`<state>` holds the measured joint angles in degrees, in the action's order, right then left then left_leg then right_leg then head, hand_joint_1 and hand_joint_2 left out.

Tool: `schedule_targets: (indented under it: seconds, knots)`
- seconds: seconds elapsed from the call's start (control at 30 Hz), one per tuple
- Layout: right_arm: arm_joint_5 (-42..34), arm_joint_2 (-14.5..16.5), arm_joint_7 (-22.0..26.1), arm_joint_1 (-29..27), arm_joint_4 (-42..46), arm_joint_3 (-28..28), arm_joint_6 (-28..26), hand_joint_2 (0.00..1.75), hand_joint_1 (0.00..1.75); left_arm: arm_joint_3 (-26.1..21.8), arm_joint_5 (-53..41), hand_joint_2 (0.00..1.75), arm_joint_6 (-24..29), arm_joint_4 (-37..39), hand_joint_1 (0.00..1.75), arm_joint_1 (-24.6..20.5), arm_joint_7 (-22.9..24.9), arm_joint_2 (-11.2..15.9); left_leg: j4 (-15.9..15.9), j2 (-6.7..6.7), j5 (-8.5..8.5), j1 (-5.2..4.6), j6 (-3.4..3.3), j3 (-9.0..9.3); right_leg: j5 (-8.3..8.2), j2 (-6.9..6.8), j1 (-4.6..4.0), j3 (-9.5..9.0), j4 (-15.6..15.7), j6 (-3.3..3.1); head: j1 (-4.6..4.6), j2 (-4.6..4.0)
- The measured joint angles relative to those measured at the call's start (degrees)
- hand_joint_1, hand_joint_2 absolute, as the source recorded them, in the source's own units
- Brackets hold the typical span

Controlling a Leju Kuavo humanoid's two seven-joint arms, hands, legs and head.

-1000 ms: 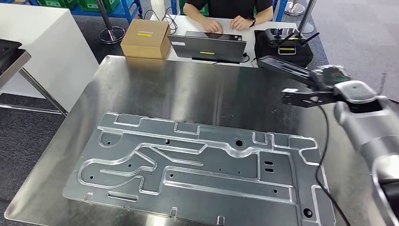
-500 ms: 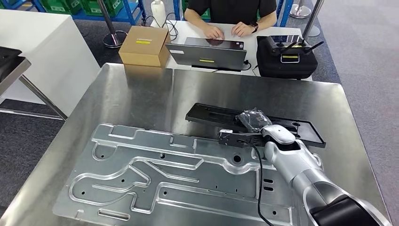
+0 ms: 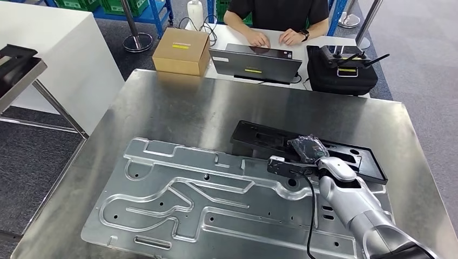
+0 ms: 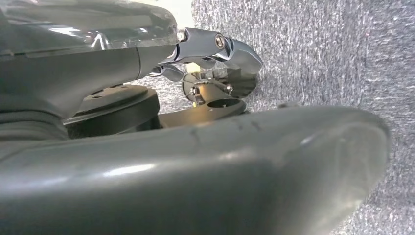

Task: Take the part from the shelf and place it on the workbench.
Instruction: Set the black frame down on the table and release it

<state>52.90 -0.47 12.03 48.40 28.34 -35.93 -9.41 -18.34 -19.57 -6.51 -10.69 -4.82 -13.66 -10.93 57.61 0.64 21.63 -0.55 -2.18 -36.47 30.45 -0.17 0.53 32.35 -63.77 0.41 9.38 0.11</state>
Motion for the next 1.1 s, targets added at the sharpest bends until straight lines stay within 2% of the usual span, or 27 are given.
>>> schedule_targets:
  seconds: [0.03,0.07,0.1,0.17,0.23,0.37,0.7,0.83,0.9,1.0,1.1]
  knots:
    - [0.02,-0.13,0.18,-0.19,0.12,0.26,0.04,1.75,1.75,0.00,-0.02,0.00,0.07,0.00,0.00,-0.10,-0.19,-0.10,0.05,0.09,-0.13,-0.05,0.14,0.04,-1.08,-0.08,-0.37,-1.82,3.24,-0.50,0.00,0.00]
    - [0.05,-0.23,0.29,-0.40,0.23,0.51,0.07,1.75,1.75,0.01,-0.04,0.00,0.14,0.00,0.00,-0.20,-0.47,-0.20,0.11,0.16,-0.24,-0.02,0.33,0.08,-1.41,-0.14,-0.67,-2.89,5.30,-0.91,0.01,0.00]
    - [0.09,-0.32,0.31,-0.65,0.32,0.73,0.08,1.75,1.75,0.01,-0.07,0.00,0.26,0.00,0.00,-0.29,-0.81,-0.28,0.13,0.24,-0.29,0.02,0.56,0.11,-1.45,-0.19,-0.81,-3.25,6.18,-1.06,0.01,-0.01]
    - [0.15,-0.45,0.18,-1.16,0.44,1.11,0.09,1.75,1.75,0.02,-0.17,0.00,0.69,0.00,0.00,-0.38,-1.50,-0.32,0.04,0.31,-0.15,0.13,0.72,0.20,-1.56,-0.16,-0.83,-3.41,6.85,-0.80,0.01,0.00]
    - [0.20,-0.57,0.03,-1.63,0.53,1.57,0.09,1.75,1.75,0.02,-0.46,0.00,1.14,-0.01,0.00,-0.37,-1.96,-0.31,-0.07,0.33,-0.18,0.17,0.77,0.32,-1.66,-0.14,-0.86,-3.54,7.00,-0.56,0.01,0.01]
    - [0.29,-0.72,-0.04,-2.13,0.62,2.05,0.08,1.75,1.75,0.02,-0.90,0.00,1.48,-0.01,0.00,-0.41,-2.25,-0.24,-0.13,0.33,-0.45,0.29,1.01,0.58,-1.67,-0.14,-0.92,-3.75,6.97,-0.74,0.01,0.01]
    - [0.47,-1.03,-0.19,-2.37,0.60,2.52,0.02,1.75,1.75,0.24,-2.85,0.00,2.06,-0.02,0.00,-0.49,-3.78,-0.21,-0.13,0.33,-0.33,0.31,1.12,0.72,-1.51,-0.09,-0.87,-3.94,7.01,-0.87,0.02,-0.01]
    - [0.62,-1.43,0.11,-2.81,0.49,3.34,-0.18,1.75,1.75,1.26,-3.89,0.00,2.66,-0.02,0.00,-0.47,-7.39,-0.22,-0.13,0.35,-0.26,0.29,1.00,0.69,-1.52,-0.09,-0.84,-4.04,7.21,-0.86,0.02,0.01]
    - [0.92,-1.67,0.34,-3.01,0.26,3.91,-0.14,1.75,1.75,1.60,-3.90,0.00,3.13,-0.02,0.00,-0.38,-9.50,-0.21,-0.15,0.36,-0.23,0.25,0.88,0.62,-1.65,-0.07,-0.79,-4.12,7.56,-0.67,0.02,0.01]
    - [1.32,-1.63,0.34,-2.97,0.02,4.04,-0.01,1.75,1.75,1.60,-3.88,0.00,3.63,-0.02,0.00,0.03,-9.71,-0.21,-0.24,0.27,-0.21,0.19,0.66,0.48,-1.95,0.15,-0.72,-4.17,8.12,-0.19,0.02,0.01]
    - [1.59,-1.51,0.35,-2.94,-0.11,4.04,0.03,1.75,1.75,1.60,-3.87,0.00,3.99,-0.02,0.00,0.57,-9.71,-0.21,-0.27,-0.05,0.07,0.19,0.27,0.50,-1.98,0.51,-0.71,-4.35,8.63,0.02,0.02,0.01]
